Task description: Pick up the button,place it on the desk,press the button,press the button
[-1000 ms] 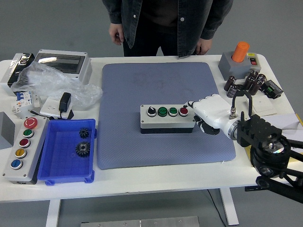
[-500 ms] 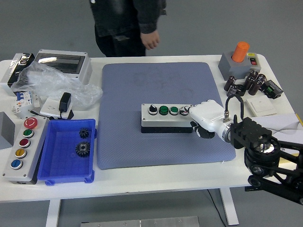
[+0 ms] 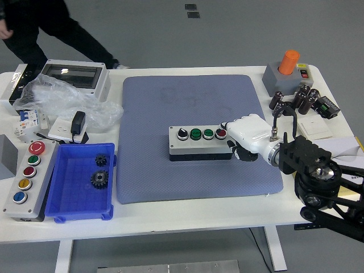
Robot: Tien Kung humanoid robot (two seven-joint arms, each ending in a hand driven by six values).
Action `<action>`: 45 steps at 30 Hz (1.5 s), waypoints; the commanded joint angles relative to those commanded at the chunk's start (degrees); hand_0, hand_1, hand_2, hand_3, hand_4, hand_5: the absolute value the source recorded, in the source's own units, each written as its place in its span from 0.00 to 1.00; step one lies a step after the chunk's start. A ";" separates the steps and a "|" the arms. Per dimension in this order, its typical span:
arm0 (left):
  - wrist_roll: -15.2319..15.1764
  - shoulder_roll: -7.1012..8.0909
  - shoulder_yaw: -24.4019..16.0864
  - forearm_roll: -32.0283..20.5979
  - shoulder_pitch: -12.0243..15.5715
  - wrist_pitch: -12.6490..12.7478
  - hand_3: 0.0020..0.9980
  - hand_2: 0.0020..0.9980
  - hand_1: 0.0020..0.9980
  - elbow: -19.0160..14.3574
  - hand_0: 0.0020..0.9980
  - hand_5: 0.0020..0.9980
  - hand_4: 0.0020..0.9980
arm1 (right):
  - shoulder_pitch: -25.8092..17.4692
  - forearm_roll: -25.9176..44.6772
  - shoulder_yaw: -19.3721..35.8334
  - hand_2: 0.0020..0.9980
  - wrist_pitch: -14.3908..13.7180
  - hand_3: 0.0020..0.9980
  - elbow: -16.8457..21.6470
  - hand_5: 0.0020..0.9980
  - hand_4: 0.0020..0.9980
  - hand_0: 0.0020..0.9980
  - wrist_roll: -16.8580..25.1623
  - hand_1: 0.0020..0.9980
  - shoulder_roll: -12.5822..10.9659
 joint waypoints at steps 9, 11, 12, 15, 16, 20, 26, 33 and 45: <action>-0.10 -0.01 0.00 0.08 -0.01 -0.19 0.63 0.63 0.71 -0.04 0.69 0.38 0.59 | 0.24 1.41 -0.42 0.26 -0.71 0.78 -4.09 0.00 0.36 0.56 0.86 0.45 1.22; -0.16 0.00 -0.03 0.10 -0.01 -0.26 0.63 0.63 0.71 -0.04 0.69 0.38 0.59 | 0.28 1.82 -0.56 0.26 -0.79 0.78 -5.42 0.00 0.36 0.56 1.07 0.45 1.56; -0.22 0.00 -0.11 0.11 -0.04 -0.30 0.63 0.63 0.71 -0.04 0.69 0.38 0.59 | 0.26 2.03 -0.60 0.26 -0.84 0.78 -6.07 0.00 0.36 0.55 1.18 0.45 1.70; -0.30 0.01 -0.14 0.11 -0.07 -0.35 0.63 0.63 0.71 -0.03 0.69 0.38 0.59 | 0.23 2.34 -0.80 0.26 -0.89 0.78 -6.84 0.00 0.36 0.55 1.33 0.45 1.88; -0.33 0.02 -0.18 0.09 -0.07 -0.34 0.63 0.63 0.71 -0.03 0.69 0.38 0.59 | 0.21 2.41 -0.89 0.26 -0.91 0.78 -6.81 0.00 0.36 0.55 1.37 0.45 1.87; -0.40 0.04 -0.25 0.11 -0.05 -0.27 0.63 0.64 0.71 -0.02 0.69 0.38 0.59 | 0.23 2.43 -1.12 0.26 -0.78 0.78 -6.20 0.00 0.36 0.54 1.33 0.45 1.78; -0.51 0.04 -0.59 0.45 -0.14 -0.19 0.63 0.64 0.71 -0.09 0.69 0.38 0.59 | 0.10 2.25 0.29 0.26 -1.26 0.77 -4.45 0.00 0.37 0.53 1.66 0.45 1.04; -0.35 -0.02 -0.09 0.02 0.06 -0.31 0.63 0.64 0.71 -0.05 0.69 0.38 0.59 | -0.33 3.30 6.07 0.25 -1.95 0.77 -1.34 0.00 0.37 0.54 2.68 0.45 -0.90; -0.03 -0.18 0.53 -0.57 0.36 -0.33 0.63 0.64 0.71 -0.01 0.69 0.39 0.60 | -5.09 12.56 13.82 0.54 -10.90 0.85 -4.82 0.31 0.79 0.52 12.16 0.51 1.12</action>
